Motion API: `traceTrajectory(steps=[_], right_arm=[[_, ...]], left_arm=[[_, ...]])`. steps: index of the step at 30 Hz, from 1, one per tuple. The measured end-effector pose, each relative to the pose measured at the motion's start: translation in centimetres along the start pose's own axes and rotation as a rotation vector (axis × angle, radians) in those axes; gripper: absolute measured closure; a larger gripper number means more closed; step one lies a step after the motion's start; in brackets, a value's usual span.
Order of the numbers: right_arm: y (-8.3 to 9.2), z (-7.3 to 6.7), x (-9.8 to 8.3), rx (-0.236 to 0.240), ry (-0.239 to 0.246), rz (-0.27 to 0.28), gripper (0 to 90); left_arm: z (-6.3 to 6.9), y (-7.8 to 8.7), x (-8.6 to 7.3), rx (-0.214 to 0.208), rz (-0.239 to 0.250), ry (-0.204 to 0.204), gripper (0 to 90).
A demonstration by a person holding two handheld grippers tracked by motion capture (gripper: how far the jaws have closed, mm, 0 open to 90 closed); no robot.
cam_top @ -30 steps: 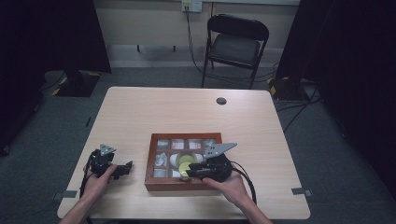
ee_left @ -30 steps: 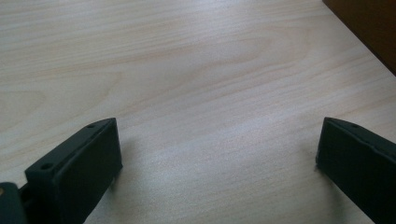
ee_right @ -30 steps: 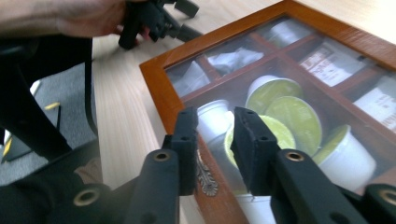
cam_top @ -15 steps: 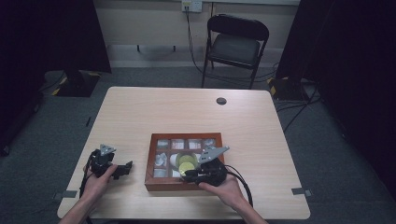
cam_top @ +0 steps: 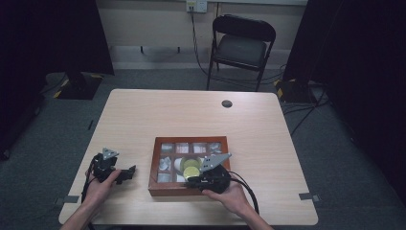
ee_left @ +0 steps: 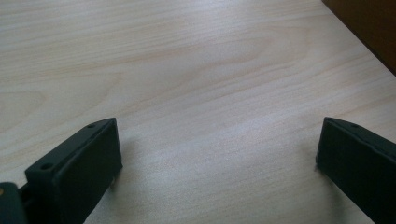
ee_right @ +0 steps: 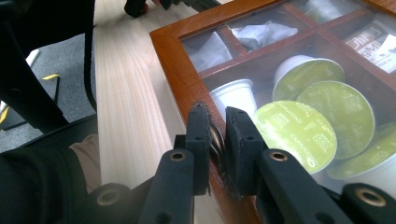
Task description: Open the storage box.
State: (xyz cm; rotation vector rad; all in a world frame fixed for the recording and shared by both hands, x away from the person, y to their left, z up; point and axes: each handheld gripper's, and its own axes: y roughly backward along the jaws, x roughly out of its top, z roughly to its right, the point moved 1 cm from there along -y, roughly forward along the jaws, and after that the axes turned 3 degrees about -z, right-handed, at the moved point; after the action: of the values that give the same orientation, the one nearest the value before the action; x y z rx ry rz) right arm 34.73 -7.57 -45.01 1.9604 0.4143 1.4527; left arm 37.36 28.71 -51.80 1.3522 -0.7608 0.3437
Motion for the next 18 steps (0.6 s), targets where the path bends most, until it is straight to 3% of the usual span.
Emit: traceTrajectory(steps=[18], right_arm=[[0.19,0.11,0.36,0.011,-0.001,0.000,80.9]], left_arm=[[0.00,0.00,0.00,0.000,0.000,0.000,0.0]])
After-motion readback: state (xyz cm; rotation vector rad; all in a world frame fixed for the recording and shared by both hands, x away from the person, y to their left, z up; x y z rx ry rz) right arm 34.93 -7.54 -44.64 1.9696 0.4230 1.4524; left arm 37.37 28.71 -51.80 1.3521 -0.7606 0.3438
